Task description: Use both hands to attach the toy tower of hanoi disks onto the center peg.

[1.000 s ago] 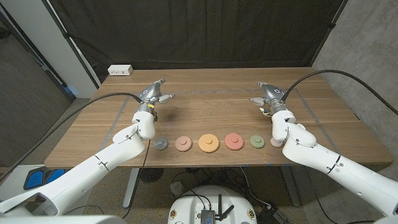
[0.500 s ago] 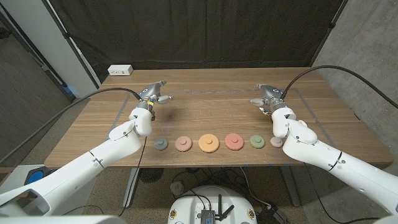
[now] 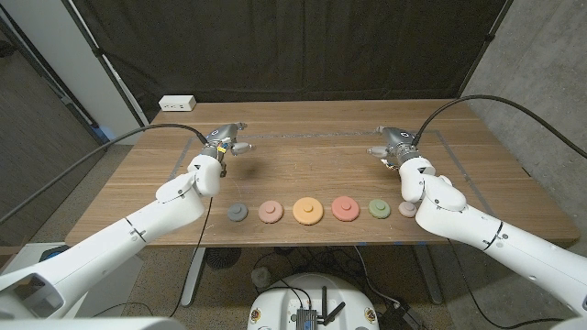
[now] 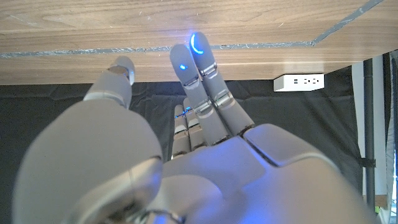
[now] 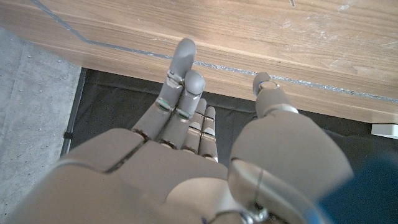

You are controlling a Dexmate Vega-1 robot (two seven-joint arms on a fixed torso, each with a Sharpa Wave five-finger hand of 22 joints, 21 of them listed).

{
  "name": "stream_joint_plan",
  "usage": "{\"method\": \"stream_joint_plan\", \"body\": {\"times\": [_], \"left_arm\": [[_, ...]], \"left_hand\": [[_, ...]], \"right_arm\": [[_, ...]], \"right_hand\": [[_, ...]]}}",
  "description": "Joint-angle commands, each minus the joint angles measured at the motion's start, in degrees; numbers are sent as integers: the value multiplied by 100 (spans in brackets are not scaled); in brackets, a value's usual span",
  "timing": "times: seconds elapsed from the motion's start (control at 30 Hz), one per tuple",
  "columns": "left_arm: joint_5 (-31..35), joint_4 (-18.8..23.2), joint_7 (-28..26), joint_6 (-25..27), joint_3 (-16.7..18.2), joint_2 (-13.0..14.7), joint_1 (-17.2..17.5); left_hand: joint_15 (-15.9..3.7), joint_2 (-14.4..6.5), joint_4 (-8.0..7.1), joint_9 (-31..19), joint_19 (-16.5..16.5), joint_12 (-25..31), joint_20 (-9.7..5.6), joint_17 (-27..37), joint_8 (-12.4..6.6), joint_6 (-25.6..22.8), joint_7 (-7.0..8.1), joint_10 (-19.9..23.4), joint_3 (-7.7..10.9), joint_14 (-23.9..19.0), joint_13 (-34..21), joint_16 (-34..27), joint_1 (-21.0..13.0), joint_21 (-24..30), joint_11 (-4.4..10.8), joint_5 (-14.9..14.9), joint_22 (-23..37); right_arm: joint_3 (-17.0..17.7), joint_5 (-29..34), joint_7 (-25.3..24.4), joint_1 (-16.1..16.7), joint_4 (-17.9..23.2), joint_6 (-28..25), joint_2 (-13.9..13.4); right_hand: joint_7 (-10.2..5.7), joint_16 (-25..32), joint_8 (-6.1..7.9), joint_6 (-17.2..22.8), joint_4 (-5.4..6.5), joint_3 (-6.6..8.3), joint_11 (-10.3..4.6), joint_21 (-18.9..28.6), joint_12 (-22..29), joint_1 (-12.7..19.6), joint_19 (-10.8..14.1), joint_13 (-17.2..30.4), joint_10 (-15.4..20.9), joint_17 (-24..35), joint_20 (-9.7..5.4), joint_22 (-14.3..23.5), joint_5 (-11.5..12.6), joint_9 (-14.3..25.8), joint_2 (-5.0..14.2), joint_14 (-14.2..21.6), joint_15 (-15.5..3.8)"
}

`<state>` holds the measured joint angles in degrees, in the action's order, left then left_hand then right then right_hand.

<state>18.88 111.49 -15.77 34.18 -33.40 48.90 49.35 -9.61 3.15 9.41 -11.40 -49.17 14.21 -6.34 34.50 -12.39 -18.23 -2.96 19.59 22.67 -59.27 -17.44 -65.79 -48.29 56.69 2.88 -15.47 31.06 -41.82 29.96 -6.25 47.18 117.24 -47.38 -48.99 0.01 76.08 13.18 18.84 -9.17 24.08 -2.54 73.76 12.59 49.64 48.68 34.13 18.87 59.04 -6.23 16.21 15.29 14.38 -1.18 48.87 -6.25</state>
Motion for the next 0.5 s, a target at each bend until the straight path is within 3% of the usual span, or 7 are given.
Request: {"method": "stream_joint_plan", "body": {"times": [0.03,0.5], "left_arm": [[34,133,329,173,-81,142,-98],[24,253,457,258,-77,227,-72]], "left_hand": [[-294,-10,0,-29,-71,48,-513,17,-39,-132,-2,117,-41,-68,-22,-85,-77,61,14,-32,-11],[-296,-45,-1,-36,-77,78,-528,-22,-43,-237,3,253,-100,-109,-48,-174,-134,150,12,-41,-34]], "right_arm": [[-136,71,394,-155,114,-222,-127],[-208,108,591,-188,219,-247,-228]], "right_hand": [[-5,34,26,36,-3,-24,-29,49,43,51,46,32,77,28,-585,-13,56,10,11,61,-627],[-10,10,84,174,11,-61,1,132,24,32,-9,22,172,68,-584,-69,94,30,23,40,-627]]}}
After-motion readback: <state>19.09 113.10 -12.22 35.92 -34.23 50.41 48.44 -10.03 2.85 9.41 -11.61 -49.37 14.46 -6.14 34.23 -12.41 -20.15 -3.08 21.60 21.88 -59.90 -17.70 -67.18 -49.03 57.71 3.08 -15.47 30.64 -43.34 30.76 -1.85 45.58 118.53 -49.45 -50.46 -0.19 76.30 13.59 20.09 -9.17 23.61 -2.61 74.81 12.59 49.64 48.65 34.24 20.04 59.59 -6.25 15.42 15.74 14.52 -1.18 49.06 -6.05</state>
